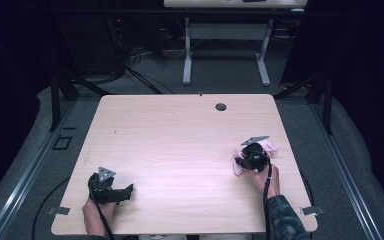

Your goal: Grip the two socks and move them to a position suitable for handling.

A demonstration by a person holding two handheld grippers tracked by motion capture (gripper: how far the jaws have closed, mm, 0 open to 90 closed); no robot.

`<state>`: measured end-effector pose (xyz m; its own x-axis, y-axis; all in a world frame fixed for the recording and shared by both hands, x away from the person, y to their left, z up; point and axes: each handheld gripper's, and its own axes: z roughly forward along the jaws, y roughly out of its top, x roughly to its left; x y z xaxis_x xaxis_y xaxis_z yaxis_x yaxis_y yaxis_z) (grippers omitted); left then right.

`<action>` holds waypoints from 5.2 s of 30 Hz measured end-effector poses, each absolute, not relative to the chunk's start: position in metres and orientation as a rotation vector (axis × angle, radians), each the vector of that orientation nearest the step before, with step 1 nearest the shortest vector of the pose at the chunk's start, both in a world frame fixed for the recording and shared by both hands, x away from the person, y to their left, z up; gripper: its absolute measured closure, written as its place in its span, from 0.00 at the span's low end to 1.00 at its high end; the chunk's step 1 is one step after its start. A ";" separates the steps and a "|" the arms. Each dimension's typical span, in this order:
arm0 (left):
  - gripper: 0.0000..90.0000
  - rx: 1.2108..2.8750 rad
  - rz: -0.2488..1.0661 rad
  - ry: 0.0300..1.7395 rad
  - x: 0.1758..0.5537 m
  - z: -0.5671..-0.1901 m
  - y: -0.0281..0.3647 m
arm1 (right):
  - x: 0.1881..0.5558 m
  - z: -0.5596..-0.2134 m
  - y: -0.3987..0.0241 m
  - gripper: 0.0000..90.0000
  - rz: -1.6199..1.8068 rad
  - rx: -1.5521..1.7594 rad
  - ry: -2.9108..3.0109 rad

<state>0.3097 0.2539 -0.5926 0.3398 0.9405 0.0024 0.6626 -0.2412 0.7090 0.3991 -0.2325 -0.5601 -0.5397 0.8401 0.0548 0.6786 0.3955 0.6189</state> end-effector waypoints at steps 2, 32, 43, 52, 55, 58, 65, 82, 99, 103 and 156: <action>0.01 1.994 0.584 1.397 0.310 -0.593 0.254 | 0.395 -0.555 -0.232 0.93 0.889 1.318 2.376; 0.01 1.994 0.585 1.396 0.310 -0.593 0.254 | 0.291 -0.529 -0.135 0.92 1.266 0.897 2.738; 0.01 1.993 0.586 1.397 0.310 -0.593 0.254 | 0.285 -0.567 -0.110 0.89 1.143 0.859 2.840; 0.01 1.993 0.586 1.397 0.310 -0.593 0.254 | 0.285 -0.545 -0.129 0.28 1.174 0.875 2.736; 0.01 1.993 0.586 1.397 0.310 -0.593 0.254 | 0.288 -0.537 -0.143 0.19 1.187 0.915 2.678; 0.01 1.993 0.585 1.398 0.310 -0.593 0.254 | 0.294 -0.530 -0.158 0.14 1.183 0.957 2.631; 0.01 1.992 0.586 1.398 0.310 -0.593 0.254 | 0.314 -0.515 -0.201 0.00 1.140 1.026 2.522; 0.01 1.990 0.587 1.400 0.310 -0.593 0.254 | 0.381 -0.510 -0.298 0.00 0.965 1.337 2.279; 0.01 1.990 0.587 1.400 0.310 -0.593 0.254 | 0.432 -0.549 -0.314 0.31 0.769 1.487 2.256; 0.01 1.990 0.587 1.400 0.310 -0.593 0.254 | 0.436 -0.563 -0.311 0.42 0.723 1.516 2.263; 0.02 1.984 0.588 1.403 0.310 -0.593 0.254 | 0.372 -0.528 -0.147 0.16 1.030 1.108 2.552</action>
